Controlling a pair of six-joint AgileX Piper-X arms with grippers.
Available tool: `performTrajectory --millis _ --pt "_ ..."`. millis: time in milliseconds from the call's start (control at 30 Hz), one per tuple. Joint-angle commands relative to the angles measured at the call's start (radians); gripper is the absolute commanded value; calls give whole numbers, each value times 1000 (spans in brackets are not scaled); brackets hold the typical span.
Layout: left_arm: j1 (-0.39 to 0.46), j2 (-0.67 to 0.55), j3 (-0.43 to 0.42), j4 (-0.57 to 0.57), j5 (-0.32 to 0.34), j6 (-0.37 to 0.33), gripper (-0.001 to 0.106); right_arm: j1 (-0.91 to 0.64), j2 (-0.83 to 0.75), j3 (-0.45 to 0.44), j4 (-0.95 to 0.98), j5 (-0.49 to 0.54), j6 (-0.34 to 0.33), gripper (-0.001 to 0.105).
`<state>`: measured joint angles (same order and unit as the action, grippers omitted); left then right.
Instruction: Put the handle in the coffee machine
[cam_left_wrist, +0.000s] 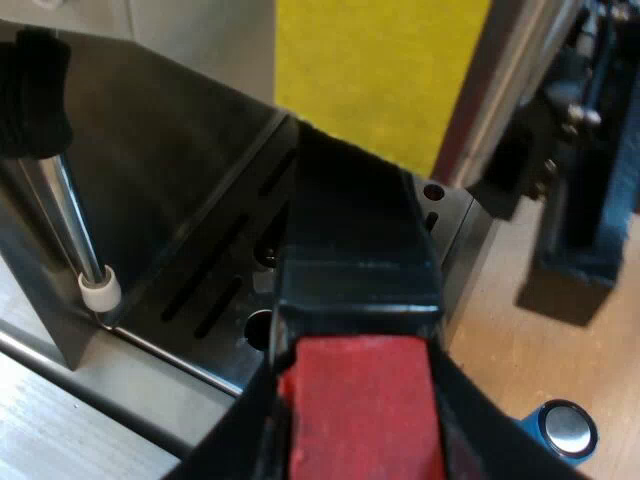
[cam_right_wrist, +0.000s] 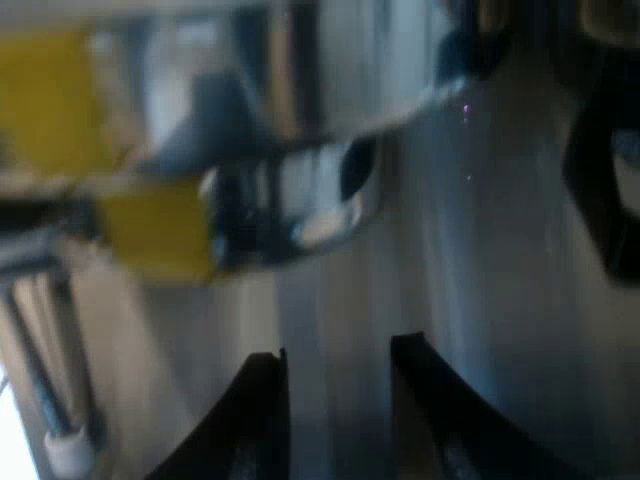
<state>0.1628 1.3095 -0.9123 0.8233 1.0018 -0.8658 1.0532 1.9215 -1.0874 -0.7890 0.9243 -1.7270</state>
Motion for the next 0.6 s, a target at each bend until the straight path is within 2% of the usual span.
performTrajectory --millis 33,133,267,533,600 --pt "-5 -32 -45 -80 232 -34 0 -13 -2 -8 -14 -23 -12 28" --pt "-5 -32 -45 -80 232 -34 0 -20 -2 -8 -14 -31 -15 28" --pt "-5 -32 -45 -80 232 -34 0 -25 -2 -8 -14 -74 -51 28" --pt "-5 -32 -45 -80 232 -34 0 -26 -2 -9 -19 -77 -51 28" --pt "-5 -32 -45 -80 232 -34 0 -26 -2 -15 -34 -77 -72 28"
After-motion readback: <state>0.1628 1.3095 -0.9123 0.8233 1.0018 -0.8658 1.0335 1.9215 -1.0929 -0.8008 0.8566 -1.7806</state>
